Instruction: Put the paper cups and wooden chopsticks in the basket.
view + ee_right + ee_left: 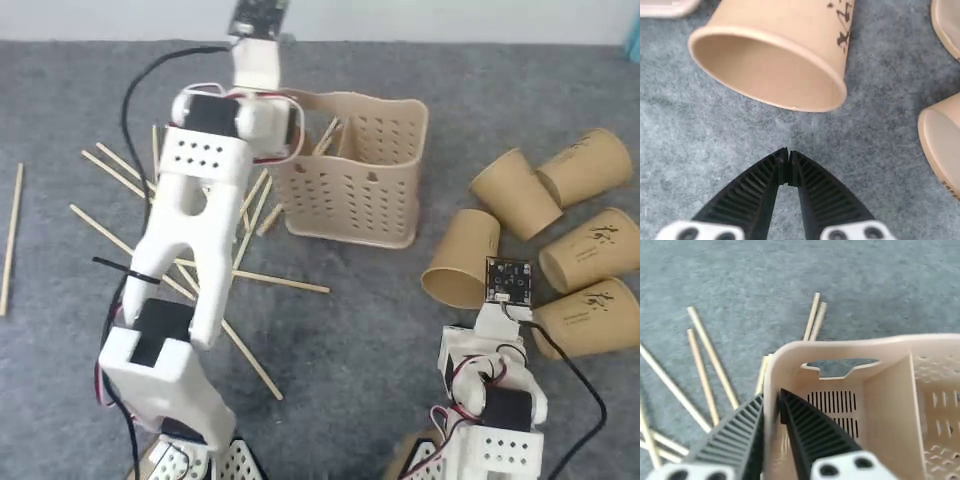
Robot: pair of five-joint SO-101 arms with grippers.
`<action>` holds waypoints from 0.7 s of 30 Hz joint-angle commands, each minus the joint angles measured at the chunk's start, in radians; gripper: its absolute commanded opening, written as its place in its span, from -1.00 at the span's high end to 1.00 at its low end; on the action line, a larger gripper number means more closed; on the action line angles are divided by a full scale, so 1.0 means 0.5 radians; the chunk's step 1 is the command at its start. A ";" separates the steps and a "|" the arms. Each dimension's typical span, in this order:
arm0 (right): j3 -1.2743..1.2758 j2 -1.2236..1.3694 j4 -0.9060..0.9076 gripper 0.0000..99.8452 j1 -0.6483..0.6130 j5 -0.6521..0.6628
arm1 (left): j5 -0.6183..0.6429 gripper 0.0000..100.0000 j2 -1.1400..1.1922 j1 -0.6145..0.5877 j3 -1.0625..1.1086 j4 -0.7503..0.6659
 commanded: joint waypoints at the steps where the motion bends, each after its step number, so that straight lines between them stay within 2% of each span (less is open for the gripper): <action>1: -0.003 -0.029 -0.038 0.98 0.023 0.021 | -0.012 0.97 -0.169 -0.098 -0.143 0.098; 11: -0.003 -0.029 -0.038 0.98 0.023 0.021 | -0.012 0.97 -0.169 0.058 -0.183 0.261; 16: -0.003 -0.029 -0.041 0.98 0.023 0.021 | -0.009 0.79 -0.292 0.080 -0.195 0.344; 21: 0.003 -0.029 -0.097 0.98 0.026 0.021 | -0.025 0.67 -0.611 0.064 -0.186 0.427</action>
